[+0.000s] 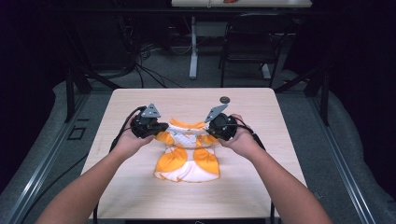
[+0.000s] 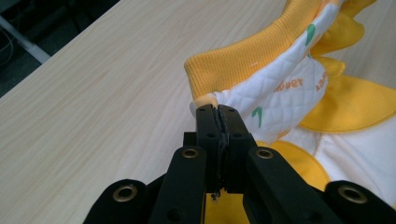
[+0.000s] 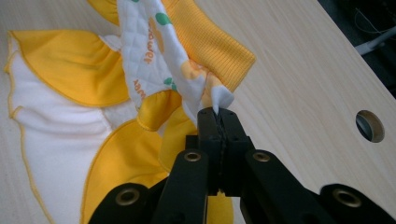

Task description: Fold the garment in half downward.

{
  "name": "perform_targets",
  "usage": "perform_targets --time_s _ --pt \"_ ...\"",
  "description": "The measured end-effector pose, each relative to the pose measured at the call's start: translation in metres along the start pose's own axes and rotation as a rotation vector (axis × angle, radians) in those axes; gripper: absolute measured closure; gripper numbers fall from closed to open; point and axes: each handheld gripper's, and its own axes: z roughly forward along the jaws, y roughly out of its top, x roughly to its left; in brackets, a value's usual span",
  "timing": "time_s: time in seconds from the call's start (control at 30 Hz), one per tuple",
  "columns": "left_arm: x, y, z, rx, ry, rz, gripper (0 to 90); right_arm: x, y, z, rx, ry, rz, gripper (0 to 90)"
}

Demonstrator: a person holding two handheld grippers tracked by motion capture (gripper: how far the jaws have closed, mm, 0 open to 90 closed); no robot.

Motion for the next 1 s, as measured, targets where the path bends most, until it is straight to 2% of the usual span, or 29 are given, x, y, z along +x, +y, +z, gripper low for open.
perform_targets --time_s 0.3,0.53,0.87,1.0 --pt "-0.008 -0.007 -0.001 0.004 -0.02 0.007 88.3 0.009 -0.008 -0.001 0.014 0.02 -0.01 89.4" --pt "-0.012 -0.009 -0.002 0.006 -0.032 0.022 88.3 0.016 -0.014 -0.001 0.007 0.035 -0.003 89.4" --pt "-0.02 -0.018 -0.001 0.009 -0.053 0.022 88.3 0.025 -0.021 -0.001 0.004 0.058 -0.001 89.3" --pt "-0.024 -0.02 0.0 0.019 -0.06 0.039 88.3 0.029 -0.026 0.002 0.02 0.066 -0.007 89.3"
